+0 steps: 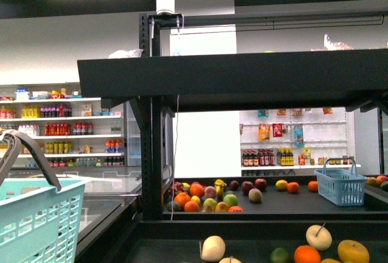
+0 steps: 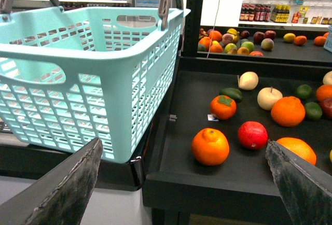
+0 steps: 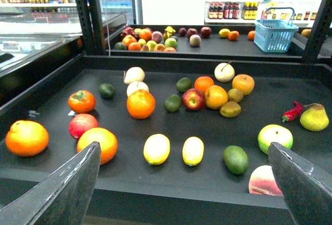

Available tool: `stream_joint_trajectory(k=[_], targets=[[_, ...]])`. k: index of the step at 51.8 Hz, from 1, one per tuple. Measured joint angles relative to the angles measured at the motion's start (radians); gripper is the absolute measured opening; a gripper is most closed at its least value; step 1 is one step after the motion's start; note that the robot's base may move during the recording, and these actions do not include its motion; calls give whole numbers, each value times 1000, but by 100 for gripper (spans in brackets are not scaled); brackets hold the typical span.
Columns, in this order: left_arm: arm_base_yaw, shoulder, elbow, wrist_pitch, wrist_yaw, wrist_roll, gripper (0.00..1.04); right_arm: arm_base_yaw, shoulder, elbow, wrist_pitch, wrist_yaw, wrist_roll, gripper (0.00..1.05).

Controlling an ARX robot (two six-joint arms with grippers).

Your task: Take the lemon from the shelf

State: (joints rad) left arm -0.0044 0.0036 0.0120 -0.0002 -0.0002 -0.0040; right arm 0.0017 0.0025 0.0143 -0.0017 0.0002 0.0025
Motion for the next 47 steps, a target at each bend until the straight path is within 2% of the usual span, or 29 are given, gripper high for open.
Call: stream_joint_trajectory(k=[25,27,29,34,40,47], targets=[[5,8,4,-15,15,-16,97,0,0,0,0,-1,0,97],[39,64,47,-109,92,-110,97,0,0,0,0,0,0,97],[87,163,92,-119,183,-244,97,0,0,0,0,-1,0,97],[207,478,310,32,324,-560,97,0,0,0,0,-1,0,97],[258,837,575,186,387,-848,97,0,0,0,0,-1,0,97],[288,1129,794,241,354,-1025,97,0,0,0,0,-1,0,97]])
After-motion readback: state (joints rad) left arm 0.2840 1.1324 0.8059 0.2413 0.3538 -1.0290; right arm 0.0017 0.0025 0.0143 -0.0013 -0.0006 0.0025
